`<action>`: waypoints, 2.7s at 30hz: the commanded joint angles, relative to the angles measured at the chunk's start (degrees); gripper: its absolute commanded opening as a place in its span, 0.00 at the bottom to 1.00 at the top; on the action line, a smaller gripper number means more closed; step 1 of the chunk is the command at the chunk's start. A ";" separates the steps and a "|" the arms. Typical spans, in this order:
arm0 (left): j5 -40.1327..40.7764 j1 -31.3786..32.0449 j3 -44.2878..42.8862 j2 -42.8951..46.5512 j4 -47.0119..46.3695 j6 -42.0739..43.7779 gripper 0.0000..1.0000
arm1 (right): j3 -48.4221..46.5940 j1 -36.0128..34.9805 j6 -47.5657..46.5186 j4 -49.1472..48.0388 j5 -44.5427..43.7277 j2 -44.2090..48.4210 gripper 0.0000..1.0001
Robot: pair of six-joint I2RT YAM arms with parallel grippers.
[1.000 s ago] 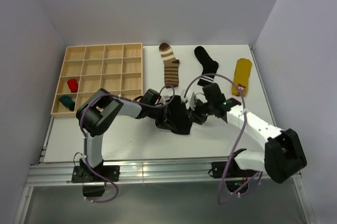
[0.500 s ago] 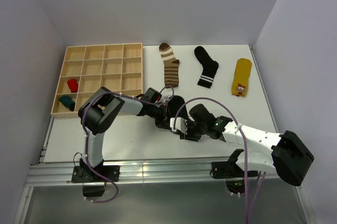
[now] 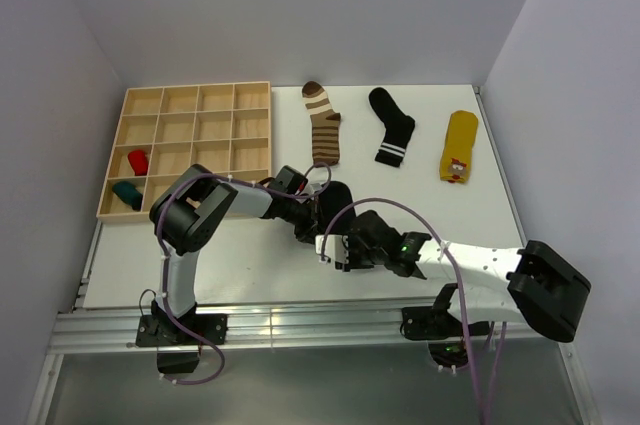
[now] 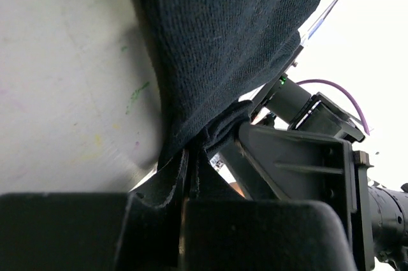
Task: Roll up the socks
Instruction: Roll the sock at the center of the board.
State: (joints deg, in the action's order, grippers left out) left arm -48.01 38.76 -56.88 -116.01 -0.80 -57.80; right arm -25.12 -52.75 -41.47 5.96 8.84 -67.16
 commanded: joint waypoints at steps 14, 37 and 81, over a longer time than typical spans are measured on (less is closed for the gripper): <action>4.50 -1.49 -0.51 -0.02 1.24 5.24 0.18 | -3.87 9.50 1.22 8.00 13.62 -2.45 0.29; 14.00 -2.64 2.22 3.77 -11.68 9.72 0.20 | -18.91 26.91 -2.03 25.34 27.74 -11.78 0.31; 12.33 -2.64 -1.39 -0.63 -1.49 12.27 0.00 | -17.32 17.59 5.70 10.38 12.95 -12.65 0.23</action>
State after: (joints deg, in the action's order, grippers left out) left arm -39.18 35.92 -59.02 -115.37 -7.25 -49.10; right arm -38.30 -37.65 -37.01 14.33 18.79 -79.29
